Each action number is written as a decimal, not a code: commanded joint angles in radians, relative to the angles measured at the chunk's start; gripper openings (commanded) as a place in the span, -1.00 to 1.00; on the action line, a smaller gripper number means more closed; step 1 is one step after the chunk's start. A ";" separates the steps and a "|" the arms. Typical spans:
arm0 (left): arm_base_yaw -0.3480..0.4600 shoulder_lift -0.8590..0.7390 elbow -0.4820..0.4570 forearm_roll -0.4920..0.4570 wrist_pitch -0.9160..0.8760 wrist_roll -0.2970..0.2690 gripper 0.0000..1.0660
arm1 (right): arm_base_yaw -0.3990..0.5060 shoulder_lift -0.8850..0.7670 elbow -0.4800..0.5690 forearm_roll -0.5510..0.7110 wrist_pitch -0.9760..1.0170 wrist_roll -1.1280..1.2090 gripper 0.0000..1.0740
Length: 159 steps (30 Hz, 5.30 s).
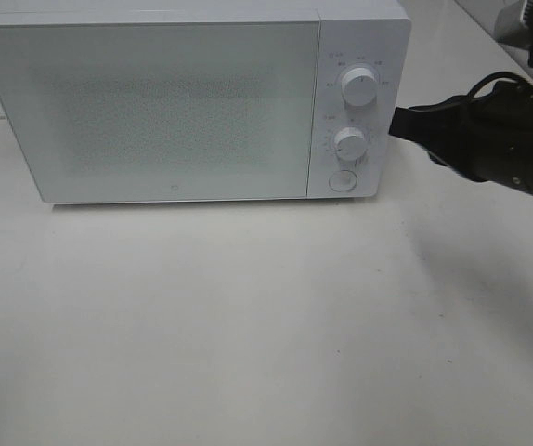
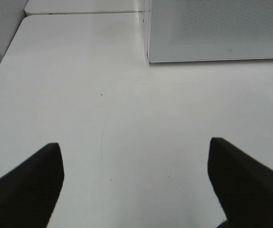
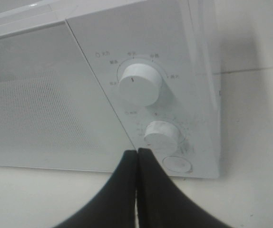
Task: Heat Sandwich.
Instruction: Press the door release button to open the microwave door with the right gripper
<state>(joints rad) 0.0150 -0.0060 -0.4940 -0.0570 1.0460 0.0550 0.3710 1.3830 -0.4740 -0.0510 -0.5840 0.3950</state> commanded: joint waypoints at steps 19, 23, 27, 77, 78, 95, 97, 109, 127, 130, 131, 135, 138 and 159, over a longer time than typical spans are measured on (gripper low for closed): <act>-0.005 -0.017 0.002 -0.007 -0.008 0.001 0.43 | 0.063 0.492 -0.006 0.067 -0.559 0.756 -1.00; -0.005 -0.017 0.002 -0.007 -0.008 0.001 0.43 | 0.063 0.545 -0.027 0.069 -0.557 0.836 -1.00; -0.005 -0.017 0.002 -0.007 -0.008 0.001 0.43 | 0.063 0.574 -0.066 0.069 -0.529 0.838 -1.00; -0.005 -0.017 0.002 -0.007 -0.008 0.001 0.43 | 0.060 0.703 -0.375 0.366 -0.263 0.792 -0.93; -0.005 -0.017 0.002 -0.007 -0.008 0.001 0.43 | 0.060 0.703 -0.379 0.369 -0.263 0.787 -0.93; -0.005 -0.017 0.002 -0.007 -0.008 0.001 0.43 | 0.060 0.770 -0.398 0.399 -0.354 0.879 -0.94; -0.005 -0.017 0.002 -0.007 -0.008 0.001 0.43 | 0.060 0.770 -0.398 0.402 -0.358 0.878 -0.94; -0.005 -0.017 0.002 -0.007 -0.008 0.001 0.43 | 0.060 0.789 -0.495 0.459 -0.385 0.884 -1.00; -0.005 -0.015 0.002 -0.007 -0.008 0.001 0.43 | 0.060 0.805 -0.514 0.461 -0.420 0.941 -1.00; -0.005 -0.015 0.002 -0.007 -0.008 0.001 0.43 | 0.060 0.805 -0.514 0.461 -0.420 0.941 -1.00; -0.005 -0.015 0.002 -0.007 -0.008 0.001 0.43 | 0.060 0.805 -0.514 0.461 -0.420 0.941 -1.00; -0.005 -0.015 0.002 -0.007 -0.008 0.001 0.43 | 0.060 0.805 -0.514 0.461 -0.419 0.941 -1.00; -0.005 -0.015 0.002 -0.007 -0.008 0.001 0.43 | 0.060 0.805 -0.514 0.461 -0.416 0.941 -1.00; -0.005 -0.015 0.002 -0.007 -0.008 0.001 0.43 | 0.060 0.799 -0.512 0.451 -0.399 0.862 -1.00</act>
<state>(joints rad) 0.0150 -0.0060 -0.4940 -0.0570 1.0460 0.0560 0.4590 2.1770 -0.9110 0.4080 -0.8250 1.3070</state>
